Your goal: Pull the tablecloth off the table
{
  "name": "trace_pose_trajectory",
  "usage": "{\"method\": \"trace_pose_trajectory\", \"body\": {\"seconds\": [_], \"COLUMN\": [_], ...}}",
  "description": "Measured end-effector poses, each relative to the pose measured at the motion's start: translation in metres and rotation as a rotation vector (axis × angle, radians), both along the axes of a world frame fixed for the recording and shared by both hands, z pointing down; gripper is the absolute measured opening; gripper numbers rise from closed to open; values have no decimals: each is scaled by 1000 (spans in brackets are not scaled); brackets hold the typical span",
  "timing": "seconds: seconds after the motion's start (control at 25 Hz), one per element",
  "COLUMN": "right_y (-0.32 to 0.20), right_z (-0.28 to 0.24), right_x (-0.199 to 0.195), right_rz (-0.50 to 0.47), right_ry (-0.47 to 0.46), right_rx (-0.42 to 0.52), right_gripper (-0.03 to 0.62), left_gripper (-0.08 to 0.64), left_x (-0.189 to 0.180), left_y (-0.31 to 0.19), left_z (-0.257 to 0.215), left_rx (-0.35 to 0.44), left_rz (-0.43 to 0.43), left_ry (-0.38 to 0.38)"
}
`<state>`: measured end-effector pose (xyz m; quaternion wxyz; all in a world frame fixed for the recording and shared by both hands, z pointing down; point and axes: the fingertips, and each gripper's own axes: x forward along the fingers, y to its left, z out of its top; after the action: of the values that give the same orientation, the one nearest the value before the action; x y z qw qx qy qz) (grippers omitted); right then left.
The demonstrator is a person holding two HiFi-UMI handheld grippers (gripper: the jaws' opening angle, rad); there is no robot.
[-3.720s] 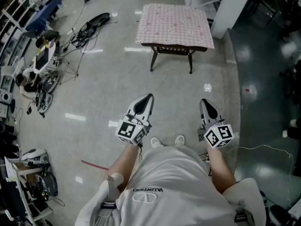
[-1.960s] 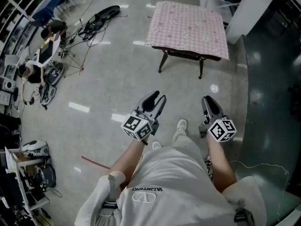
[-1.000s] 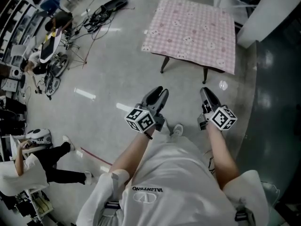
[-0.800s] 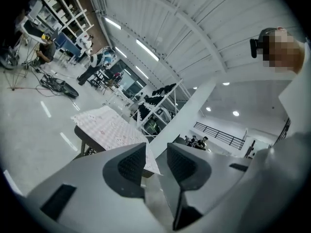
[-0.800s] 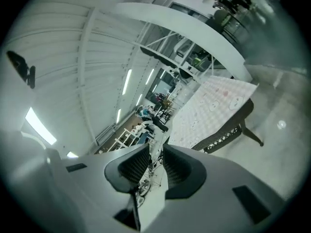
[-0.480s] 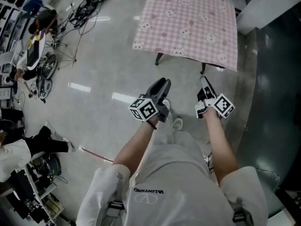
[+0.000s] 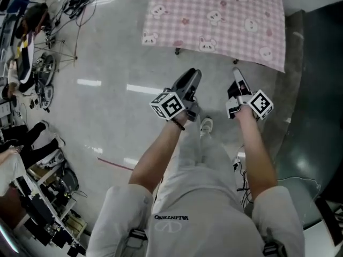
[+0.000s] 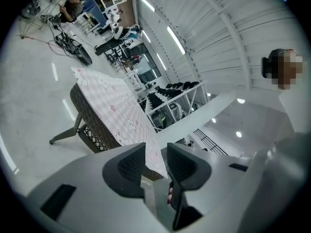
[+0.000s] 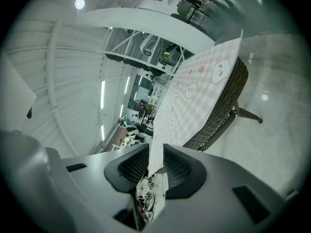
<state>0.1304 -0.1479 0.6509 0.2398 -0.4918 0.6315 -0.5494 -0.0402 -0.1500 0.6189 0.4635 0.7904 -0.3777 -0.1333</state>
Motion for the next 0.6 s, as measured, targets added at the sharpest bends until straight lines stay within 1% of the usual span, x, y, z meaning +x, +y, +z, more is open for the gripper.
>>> {"method": "trace_pose_trajectory", "body": {"seconds": [0.16,0.36,0.52,0.6], "right_y": [6,-8,-11,-17], "right_z": [37,48,68,77], "right_x": [15,15,21,20], "right_rz": [53,106,172,186], "right_ry": [-39,-69,-124,-129], "right_rx": [-15,-49,-66,-71], "right_gripper": [100,100,100,101], "left_gripper": [123,123,123,123], "left_x": [14,14,17,16], "left_y": [-2,-23,-29,-36], "left_z": [39,53,71,78], "left_rx": [-40,-76,-108,-117], "left_rz": [4,3,-6,-4], "left_ry": [28,66,103,111]}}
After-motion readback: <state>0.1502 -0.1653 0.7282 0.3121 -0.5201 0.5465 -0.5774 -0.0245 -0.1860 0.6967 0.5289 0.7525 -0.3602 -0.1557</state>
